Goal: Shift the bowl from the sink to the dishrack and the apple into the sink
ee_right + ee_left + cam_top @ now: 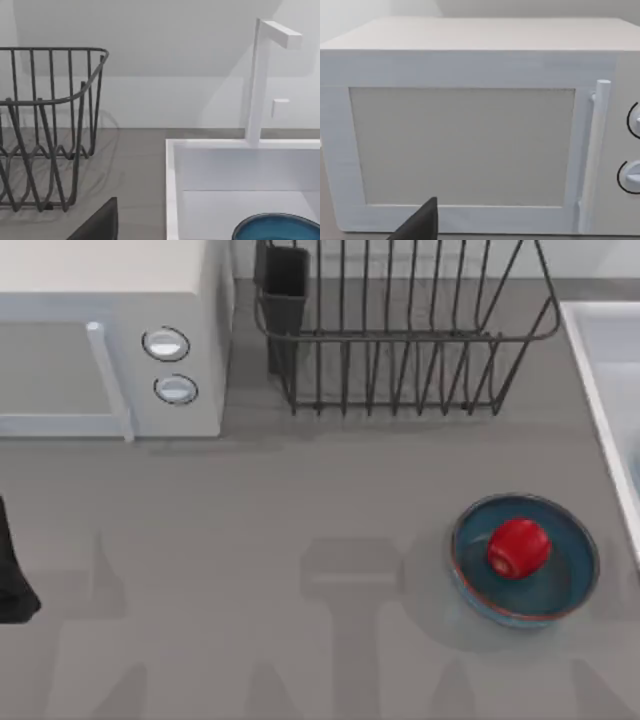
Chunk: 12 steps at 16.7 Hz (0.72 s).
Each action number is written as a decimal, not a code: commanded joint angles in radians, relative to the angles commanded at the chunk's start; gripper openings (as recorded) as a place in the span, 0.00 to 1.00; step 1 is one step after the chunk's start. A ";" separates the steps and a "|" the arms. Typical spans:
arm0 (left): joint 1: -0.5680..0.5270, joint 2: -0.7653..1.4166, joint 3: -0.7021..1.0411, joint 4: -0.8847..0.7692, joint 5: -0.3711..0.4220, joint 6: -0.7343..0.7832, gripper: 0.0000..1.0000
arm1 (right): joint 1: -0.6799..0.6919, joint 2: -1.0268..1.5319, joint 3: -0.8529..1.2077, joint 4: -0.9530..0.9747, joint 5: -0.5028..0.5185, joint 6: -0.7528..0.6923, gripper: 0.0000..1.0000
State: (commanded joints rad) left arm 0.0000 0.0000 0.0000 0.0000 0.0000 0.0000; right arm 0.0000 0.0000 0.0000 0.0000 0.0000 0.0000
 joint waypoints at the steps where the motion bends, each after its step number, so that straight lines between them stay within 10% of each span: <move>1: 0.000 0.000 0.000 0.000 0.000 0.000 1.00 | 0.000 0.000 0.000 0.000 0.000 0.000 1.00; 12: 0.000 0.000 0.000 0.000 0.000 0.000 1.00 | -0.040 0.491 0.411 -0.240 0.009 -0.068 1.00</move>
State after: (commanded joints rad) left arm 0.0000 0.0000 0.0000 0.0000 0.0000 0.0000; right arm -0.0402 0.4914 0.4110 -0.2397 0.0092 -0.0679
